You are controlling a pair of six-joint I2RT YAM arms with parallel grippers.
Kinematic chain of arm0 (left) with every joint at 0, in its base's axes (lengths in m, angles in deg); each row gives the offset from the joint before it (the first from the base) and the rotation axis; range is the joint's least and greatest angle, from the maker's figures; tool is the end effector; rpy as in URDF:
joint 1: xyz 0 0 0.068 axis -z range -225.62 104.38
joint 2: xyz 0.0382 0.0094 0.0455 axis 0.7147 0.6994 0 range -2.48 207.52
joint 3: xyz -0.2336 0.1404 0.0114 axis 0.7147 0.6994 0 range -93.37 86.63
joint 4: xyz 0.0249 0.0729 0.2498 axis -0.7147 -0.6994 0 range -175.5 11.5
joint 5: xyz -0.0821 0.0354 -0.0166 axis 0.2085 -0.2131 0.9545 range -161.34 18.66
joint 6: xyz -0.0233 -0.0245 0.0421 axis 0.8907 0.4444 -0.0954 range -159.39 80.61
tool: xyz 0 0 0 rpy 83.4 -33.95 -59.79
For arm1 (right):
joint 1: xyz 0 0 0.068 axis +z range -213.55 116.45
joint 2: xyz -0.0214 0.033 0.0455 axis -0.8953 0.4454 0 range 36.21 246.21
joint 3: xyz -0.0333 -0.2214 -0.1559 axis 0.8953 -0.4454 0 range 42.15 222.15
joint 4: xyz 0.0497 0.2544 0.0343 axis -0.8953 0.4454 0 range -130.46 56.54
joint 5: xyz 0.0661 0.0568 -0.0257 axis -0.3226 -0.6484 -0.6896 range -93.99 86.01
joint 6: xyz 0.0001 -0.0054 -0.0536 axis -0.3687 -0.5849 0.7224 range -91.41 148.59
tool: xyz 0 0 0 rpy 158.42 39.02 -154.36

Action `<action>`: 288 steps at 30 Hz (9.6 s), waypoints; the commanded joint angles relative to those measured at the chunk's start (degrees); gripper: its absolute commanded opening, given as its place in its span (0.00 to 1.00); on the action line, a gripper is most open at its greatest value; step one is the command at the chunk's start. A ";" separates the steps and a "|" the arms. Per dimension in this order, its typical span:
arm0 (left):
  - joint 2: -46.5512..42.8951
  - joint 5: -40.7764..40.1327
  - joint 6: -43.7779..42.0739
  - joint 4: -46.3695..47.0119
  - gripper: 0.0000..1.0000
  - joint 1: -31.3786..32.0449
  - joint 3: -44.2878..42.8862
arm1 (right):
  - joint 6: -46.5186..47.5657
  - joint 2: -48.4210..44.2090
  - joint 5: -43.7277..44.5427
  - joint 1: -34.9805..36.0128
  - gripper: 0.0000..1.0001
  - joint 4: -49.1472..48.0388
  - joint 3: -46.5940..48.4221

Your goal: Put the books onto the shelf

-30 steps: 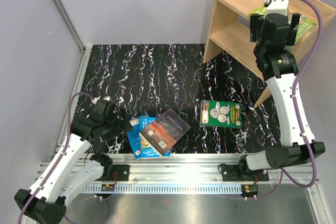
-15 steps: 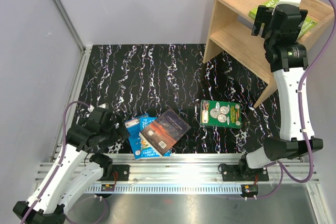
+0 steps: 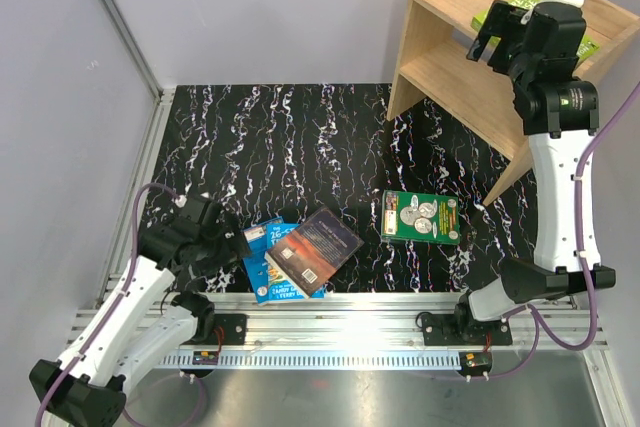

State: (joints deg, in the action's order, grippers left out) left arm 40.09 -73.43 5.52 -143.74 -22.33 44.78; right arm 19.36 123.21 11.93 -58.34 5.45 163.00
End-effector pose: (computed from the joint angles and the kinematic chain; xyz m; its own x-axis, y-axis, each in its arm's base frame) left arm 0.1070 -0.0447 0.2488 -0.8634 -0.3965 -0.3121 -0.3220 0.9092 -0.2641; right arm 0.2819 0.0159 0.5408 -0.1766 0.1388 -0.9744 0.2108 0.9724 0.1003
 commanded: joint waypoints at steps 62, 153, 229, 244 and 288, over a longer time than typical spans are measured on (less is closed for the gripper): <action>33.73 22.65 -4.92 32.80 0.99 5.98 -6.16 | -84.54 5.26 -30.51 42.42 0.99 -70.49 -96.16; 17.99 17.12 -1.75 20.05 0.99 9.23 -3.07 | 49.24 -6.49 36.90 7.18 0.98 -38.46 -12.76; 26.61 15.54 -3.69 24.28 0.99 11.34 -2.45 | 4.14 8.09 9.82 -3.81 0.05 -22.35 -7.92; 21.42 14.48 -1.31 23.84 0.99 11.43 2.12 | 3.44 14.69 9.84 -3.81 0.08 -20.95 0.08; 30.39 12.62 3.52 30.15 0.99 10.90 3.16 | -41.21 1.22 -55.82 28.17 0.91 -38.70 -71.11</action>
State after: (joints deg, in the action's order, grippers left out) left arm 72.37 -63.96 7.53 -119.26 -11.45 44.74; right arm -20.07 120.39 -39.32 -33.38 -26.24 91.49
